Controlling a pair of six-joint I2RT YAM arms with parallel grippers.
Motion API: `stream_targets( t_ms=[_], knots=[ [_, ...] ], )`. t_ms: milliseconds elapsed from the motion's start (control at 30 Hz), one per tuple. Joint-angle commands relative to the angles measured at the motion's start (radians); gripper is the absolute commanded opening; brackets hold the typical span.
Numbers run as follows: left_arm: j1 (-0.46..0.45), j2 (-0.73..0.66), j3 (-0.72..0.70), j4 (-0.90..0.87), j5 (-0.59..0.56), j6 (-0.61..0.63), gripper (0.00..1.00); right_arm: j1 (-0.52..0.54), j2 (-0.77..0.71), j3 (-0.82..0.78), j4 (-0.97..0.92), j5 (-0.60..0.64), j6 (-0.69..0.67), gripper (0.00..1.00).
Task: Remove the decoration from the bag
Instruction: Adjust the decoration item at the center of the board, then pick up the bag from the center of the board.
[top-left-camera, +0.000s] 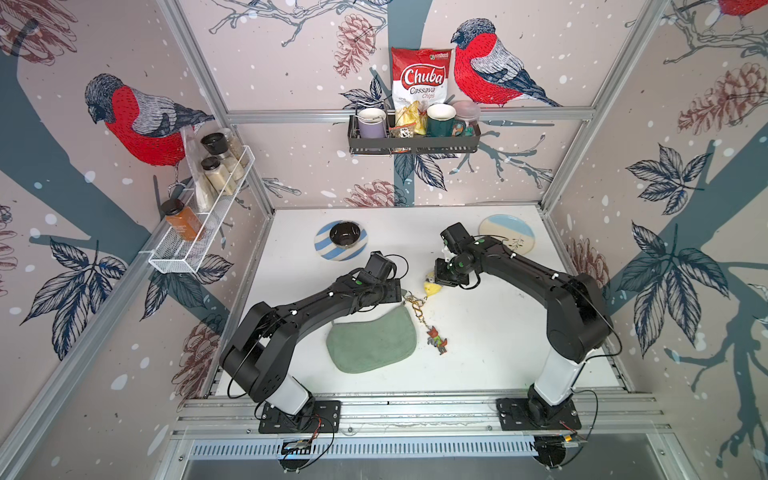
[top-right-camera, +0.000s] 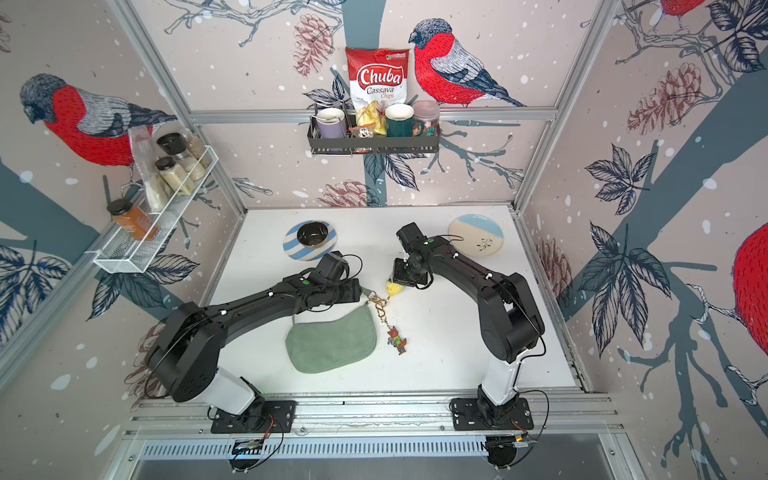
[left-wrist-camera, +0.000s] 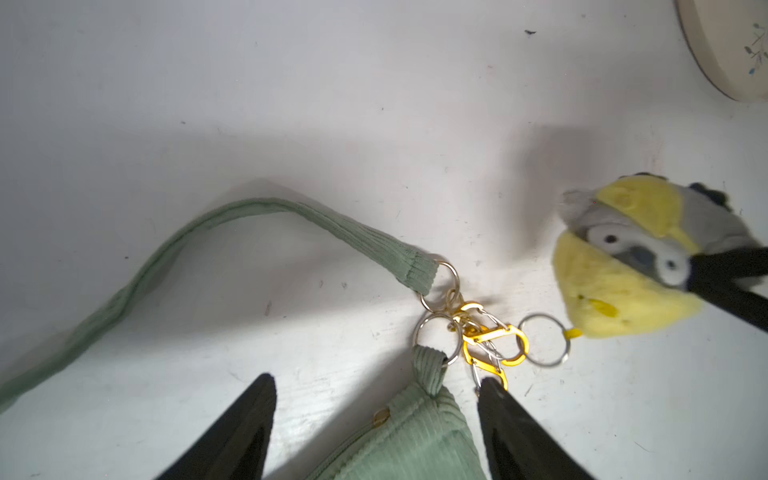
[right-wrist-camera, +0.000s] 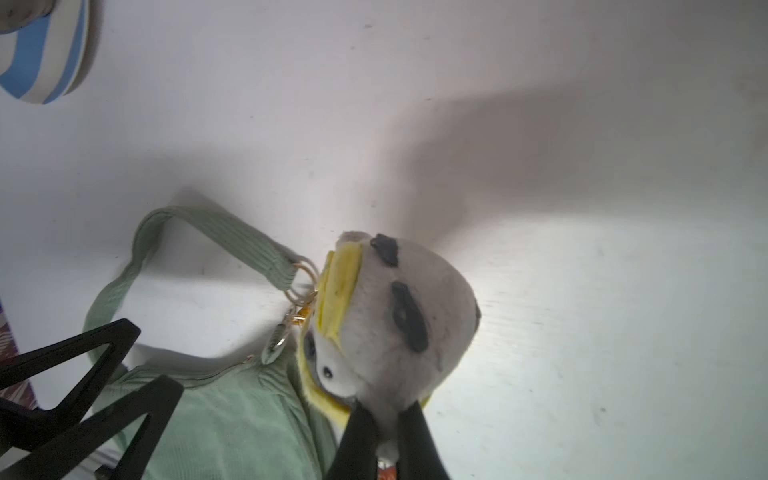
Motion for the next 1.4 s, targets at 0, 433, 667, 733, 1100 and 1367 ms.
stream_targets(
  t_ms=[0, 433, 667, 733, 1100, 1367],
  knots=[
    [-0.002, 0.032, -0.001, 0.074, 0.014, -0.028, 0.76, -0.003, -0.029, -0.025, -0.097, 0.068, -0.046, 0.06],
    [-0.015, 0.066, -0.002, 0.157, 0.172, -0.002, 0.66, 0.014, -0.047, 0.022, -0.118, 0.304, -0.169, 0.61],
    [-0.055, 0.112, 0.024, 0.182, 0.243, 0.035, 0.62, 0.056, -0.201, -0.127, 0.095, 0.068, -0.270, 0.46],
    [-0.065, 0.133, 0.038, 0.180, 0.262, 0.044, 0.60, 0.061, -0.189, -0.127, 0.117, 0.050, -0.251, 0.40],
    [-0.067, 0.215, 0.153, -0.018, 0.169, 0.244, 0.50, 0.047, -0.179, -0.150, 0.175, 0.010, -0.196, 0.36],
    [-0.070, 0.276, 0.188, -0.095, 0.210, 0.319, 0.37, 0.022, -0.195, -0.180, 0.212, -0.012, -0.176, 0.36]
  ],
)
